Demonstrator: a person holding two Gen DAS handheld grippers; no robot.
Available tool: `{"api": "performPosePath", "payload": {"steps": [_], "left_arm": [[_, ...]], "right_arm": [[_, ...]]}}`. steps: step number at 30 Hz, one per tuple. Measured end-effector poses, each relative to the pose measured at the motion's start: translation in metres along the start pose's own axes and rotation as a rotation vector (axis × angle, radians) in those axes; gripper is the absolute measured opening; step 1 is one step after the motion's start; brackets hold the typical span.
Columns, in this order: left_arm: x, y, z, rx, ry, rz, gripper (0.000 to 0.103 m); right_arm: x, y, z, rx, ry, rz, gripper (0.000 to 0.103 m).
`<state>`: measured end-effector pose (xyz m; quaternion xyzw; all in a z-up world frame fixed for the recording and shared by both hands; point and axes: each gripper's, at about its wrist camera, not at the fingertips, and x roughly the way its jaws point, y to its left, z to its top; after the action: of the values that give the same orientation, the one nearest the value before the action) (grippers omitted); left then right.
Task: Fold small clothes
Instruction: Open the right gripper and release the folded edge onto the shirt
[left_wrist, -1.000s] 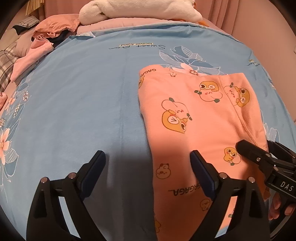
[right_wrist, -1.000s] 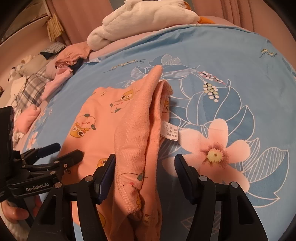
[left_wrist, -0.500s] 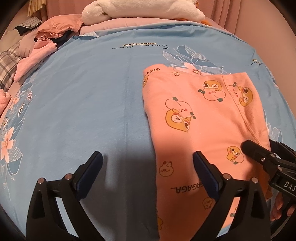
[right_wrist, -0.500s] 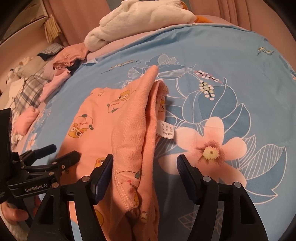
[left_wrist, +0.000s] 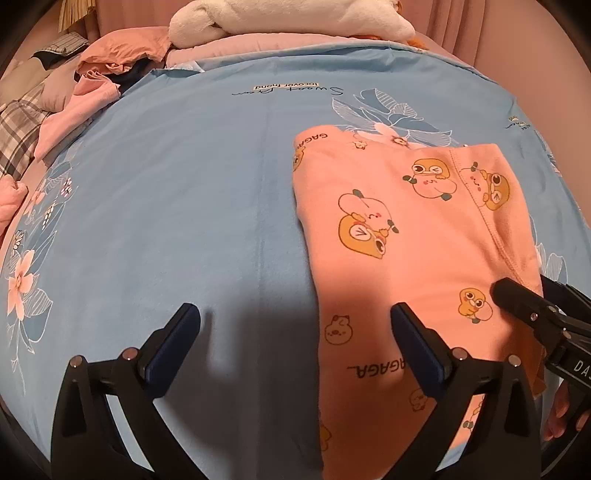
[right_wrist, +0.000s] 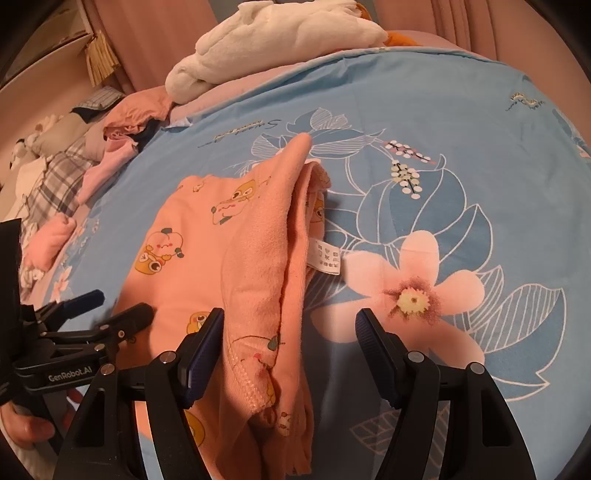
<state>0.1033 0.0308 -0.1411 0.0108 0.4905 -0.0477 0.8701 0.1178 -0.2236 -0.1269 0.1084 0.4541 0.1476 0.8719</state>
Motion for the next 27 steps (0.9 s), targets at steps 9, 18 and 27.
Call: {"api": "performPosePath", "payload": {"steps": [9, 18, 27], "left_arm": [[0.0000, -0.0006, -0.0001, -0.009, 0.007, 0.007, 0.103], [-0.0008, -0.0004, -0.0004, -0.013, 0.009, 0.023, 0.103], [0.0003, 0.0020, -0.0003, -0.036, 0.018, 0.009, 0.103]], "right_arm": [[-0.0005, -0.0002, -0.0002, 0.001, 0.000, 0.001, 0.071], [-0.0022, -0.0017, 0.0004, 0.005, -0.001, 0.002, 0.071], [-0.0035, -0.0045, 0.0015, 0.010, -0.003, 0.003, 0.072]]}}
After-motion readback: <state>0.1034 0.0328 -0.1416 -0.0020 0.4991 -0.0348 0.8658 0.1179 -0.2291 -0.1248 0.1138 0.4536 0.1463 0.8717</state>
